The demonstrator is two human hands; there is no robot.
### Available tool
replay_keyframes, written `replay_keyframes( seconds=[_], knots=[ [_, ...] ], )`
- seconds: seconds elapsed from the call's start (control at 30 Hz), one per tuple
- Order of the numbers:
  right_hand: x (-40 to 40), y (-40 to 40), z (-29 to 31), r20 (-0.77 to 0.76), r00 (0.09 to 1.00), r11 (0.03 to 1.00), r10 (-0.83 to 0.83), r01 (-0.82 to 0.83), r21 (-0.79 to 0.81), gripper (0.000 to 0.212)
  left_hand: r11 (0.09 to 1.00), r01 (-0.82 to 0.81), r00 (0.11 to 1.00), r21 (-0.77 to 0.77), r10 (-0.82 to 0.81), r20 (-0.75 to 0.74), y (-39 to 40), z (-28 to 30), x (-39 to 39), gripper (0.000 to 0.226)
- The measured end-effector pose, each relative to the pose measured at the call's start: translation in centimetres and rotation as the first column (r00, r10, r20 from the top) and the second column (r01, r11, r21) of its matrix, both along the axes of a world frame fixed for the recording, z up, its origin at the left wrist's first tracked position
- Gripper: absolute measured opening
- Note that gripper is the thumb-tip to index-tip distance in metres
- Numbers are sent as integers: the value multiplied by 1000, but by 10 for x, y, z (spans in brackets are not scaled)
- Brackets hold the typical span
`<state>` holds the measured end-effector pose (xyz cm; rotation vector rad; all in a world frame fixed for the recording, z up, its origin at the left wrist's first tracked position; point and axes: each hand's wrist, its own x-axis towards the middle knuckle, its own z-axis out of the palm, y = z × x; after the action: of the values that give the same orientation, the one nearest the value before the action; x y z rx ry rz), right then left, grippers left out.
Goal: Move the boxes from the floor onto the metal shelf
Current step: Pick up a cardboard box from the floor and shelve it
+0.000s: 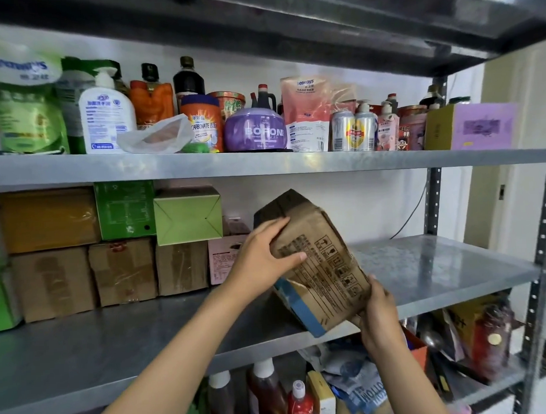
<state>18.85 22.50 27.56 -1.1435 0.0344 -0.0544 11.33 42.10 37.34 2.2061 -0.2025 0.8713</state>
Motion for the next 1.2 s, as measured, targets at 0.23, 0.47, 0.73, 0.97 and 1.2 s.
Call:
replay_keyframes(
  seconds=[0.23,0.47,0.73,0.97,1.2],
  knots=[
    [-3,3,24,188,978,941,-91,146,-305,37,999,-1,1000,-32,1,-2,-18,2,4,80],
    [-5,20,32,272,958,978,96,-40,-205,54,906,-95,981,-412,14,-195,-37,-19,16,95],
    [39,44,29,372,914,936,164,-26,-350,40,958,-216,937,-188,149,-315,-3,-40,44,31],
    [83,68,28,364,923,944,129,-2,-330,29,934,-358,880,-1,336,-337,14,-39,77,31],
    [114,108,21,316,939,897,135,20,-442,34,906,-422,828,14,392,-402,34,-39,110,35]
  ],
)
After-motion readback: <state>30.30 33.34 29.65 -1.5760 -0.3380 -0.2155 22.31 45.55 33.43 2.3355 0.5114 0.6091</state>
